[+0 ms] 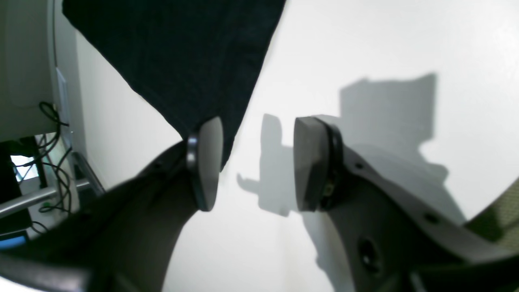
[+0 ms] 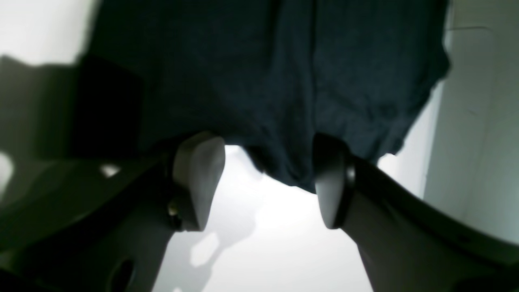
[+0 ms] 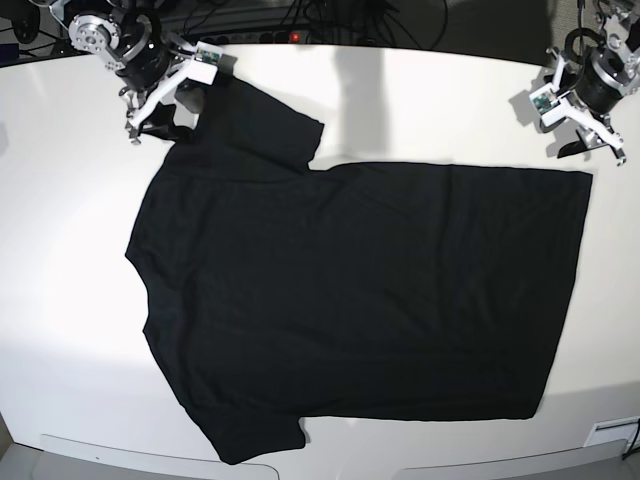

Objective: Fold the T-shirt properly
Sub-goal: 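Lower both grippers and grasp the shirt's shoulder and hem corners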

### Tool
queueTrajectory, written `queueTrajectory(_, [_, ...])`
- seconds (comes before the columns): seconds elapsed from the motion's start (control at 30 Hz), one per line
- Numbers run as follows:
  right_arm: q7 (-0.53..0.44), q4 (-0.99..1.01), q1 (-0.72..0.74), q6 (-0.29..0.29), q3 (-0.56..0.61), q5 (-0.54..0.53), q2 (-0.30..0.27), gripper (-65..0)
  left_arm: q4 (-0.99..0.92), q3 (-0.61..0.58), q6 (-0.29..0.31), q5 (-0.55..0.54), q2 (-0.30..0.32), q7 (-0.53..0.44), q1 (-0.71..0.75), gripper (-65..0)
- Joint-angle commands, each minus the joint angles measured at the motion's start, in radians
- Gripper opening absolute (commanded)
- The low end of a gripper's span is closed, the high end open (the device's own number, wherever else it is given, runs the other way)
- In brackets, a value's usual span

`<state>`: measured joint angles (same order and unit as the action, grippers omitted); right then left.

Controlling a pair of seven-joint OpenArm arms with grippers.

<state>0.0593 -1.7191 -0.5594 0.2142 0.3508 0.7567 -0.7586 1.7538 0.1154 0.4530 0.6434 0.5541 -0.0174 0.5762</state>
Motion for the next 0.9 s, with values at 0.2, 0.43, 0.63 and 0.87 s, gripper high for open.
queueTrajectory(0.2, [0.008, 0.042, 0.097, 0.063, 0.067, 0.003, 0.016, -26.9, 0.013, 0.007, -0.011, -0.004, 0.014, -0.009, 0.000, -37.1])
queueTrajectory(0.43, [0.048, 0.042, 0.138, 0.103, 0.124, -0.013, 0.019, -47.6, 0.013, 0.007, -0.011, -0.004, 0.014, 0.006, 0.000, -37.1])
queueTrajectory(0.63, [0.197, 0.041, 0.138, 0.092, 0.124, -0.130, 0.019, -65.0, 0.013, 0.007, -0.011, -0.003, 0.014, 0.006, 0.000, -37.1])
queueTrajectory(0.87, [0.219, 0.032, 0.129, 0.093, 0.124, -0.143, 0.019, -65.0, 0.010, 0.007, -0.011, 0.038, 0.018, 0.006, -0.031, -37.1])
